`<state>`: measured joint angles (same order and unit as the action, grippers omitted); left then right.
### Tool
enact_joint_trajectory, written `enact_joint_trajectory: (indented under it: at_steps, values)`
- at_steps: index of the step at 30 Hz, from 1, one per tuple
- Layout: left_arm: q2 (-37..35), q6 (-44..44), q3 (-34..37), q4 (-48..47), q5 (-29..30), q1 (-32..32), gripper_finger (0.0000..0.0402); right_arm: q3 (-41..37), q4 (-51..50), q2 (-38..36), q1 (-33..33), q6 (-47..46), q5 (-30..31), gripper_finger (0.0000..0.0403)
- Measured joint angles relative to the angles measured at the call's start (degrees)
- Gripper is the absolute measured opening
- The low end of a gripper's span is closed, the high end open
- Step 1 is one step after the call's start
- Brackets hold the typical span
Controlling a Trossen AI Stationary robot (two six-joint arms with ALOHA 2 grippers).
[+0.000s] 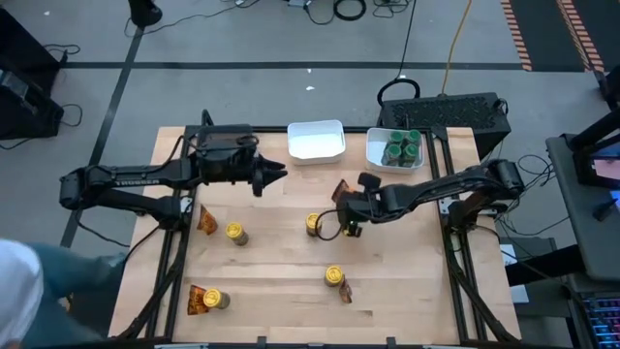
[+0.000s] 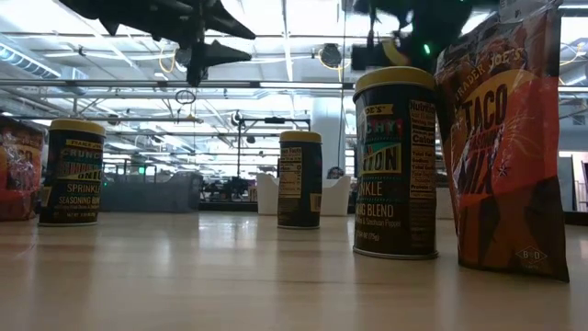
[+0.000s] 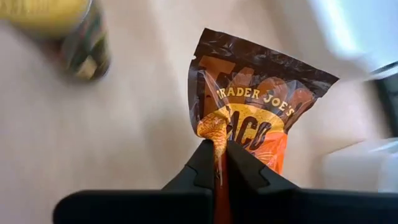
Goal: Sort spices by type
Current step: Put the top right orange seasoning bag into the left white bin
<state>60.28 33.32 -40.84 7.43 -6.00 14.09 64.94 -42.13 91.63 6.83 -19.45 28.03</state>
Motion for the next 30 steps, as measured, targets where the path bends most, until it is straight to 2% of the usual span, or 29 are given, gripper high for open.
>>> enact_joint_trajectory:
  at_steps: [3,7,12,22,30]
  values:
    - [0.9,12.3,0.0,0.8,0.1,0.5,0.0173,4.2,-1.6,-0.8,0.0,2.9,4.3,0.0002]
    - [3.7,19.8,-0.6,4.4,-0.1,1.0,0.0173,10.4,-1.2,-1.1,-0.2,9.2,6.6,0.0001]
    - [8.7,20.9,-4.4,4.1,-1.5,1.1,0.0173,15.4,-1.1,-0.9,-0.9,15.0,7.6,0.0001]
    - [19.7,20.6,-10.7,4.1,-5.0,1.2,0.0173,15.9,-1.5,-0.8,-1.6,18.5,8.0,0.0]
    - [21.9,19.8,-13.4,5.9,-5.8,1.2,0.0173,15.9,-5.4,-0.8,-1.6,16.7,7.9,0.0]
